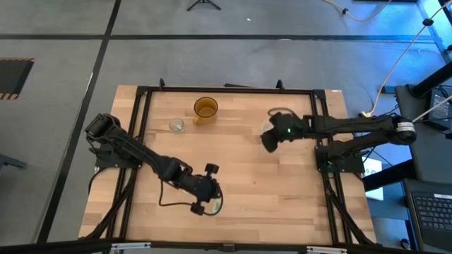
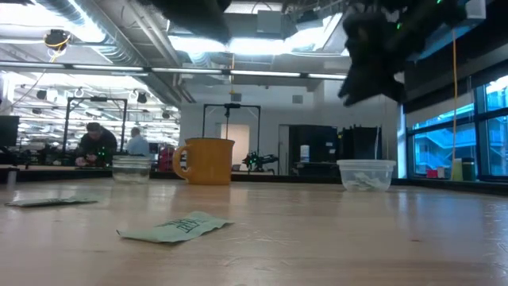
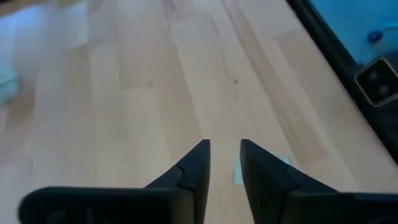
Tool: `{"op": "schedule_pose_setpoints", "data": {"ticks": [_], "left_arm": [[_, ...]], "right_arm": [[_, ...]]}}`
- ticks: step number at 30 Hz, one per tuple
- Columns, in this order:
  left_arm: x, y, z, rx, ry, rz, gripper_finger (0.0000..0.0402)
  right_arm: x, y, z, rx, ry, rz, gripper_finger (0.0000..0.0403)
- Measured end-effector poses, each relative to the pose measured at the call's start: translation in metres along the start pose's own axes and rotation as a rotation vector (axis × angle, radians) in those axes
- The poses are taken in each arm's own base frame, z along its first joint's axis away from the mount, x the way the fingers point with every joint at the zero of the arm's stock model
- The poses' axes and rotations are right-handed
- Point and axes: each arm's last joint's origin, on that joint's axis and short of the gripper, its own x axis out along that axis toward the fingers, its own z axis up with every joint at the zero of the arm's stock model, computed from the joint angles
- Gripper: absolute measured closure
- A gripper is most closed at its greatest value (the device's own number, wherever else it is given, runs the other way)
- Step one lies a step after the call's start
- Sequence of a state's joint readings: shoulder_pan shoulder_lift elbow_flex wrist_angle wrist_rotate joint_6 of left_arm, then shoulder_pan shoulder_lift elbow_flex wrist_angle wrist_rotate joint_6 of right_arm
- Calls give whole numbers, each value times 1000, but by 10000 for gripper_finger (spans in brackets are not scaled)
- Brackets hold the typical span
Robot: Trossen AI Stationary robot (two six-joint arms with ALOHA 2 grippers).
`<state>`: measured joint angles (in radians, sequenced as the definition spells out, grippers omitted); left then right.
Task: Pick and place Stevia / Truvia into bins
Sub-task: Put the stevia packet into the transparent container
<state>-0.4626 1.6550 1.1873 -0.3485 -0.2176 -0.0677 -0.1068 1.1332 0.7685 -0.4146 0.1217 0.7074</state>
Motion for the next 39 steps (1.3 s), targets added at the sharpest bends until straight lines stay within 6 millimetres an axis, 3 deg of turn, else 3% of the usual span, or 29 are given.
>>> {"op": "schedule_pose_setpoints", "data": {"ticks": [7, 16, 30, 39], "left_arm": [[43, -19, -22, 8, 124, -52, 393], [87, -35, -36, -1, 125, -225, 400], [105, -45, -54, 21, 219, -245, 400], [107, -38, -56, 165, 213, -195, 400]], "right_arm": [[-6, 40, -22, -66, -82, 116, 288], [-11, 61, -46, -119, -33, 190, 288], [20, 96, -90, -54, 94, 302, 288], [47, 109, -106, -73, 164, 402, 288]]}}
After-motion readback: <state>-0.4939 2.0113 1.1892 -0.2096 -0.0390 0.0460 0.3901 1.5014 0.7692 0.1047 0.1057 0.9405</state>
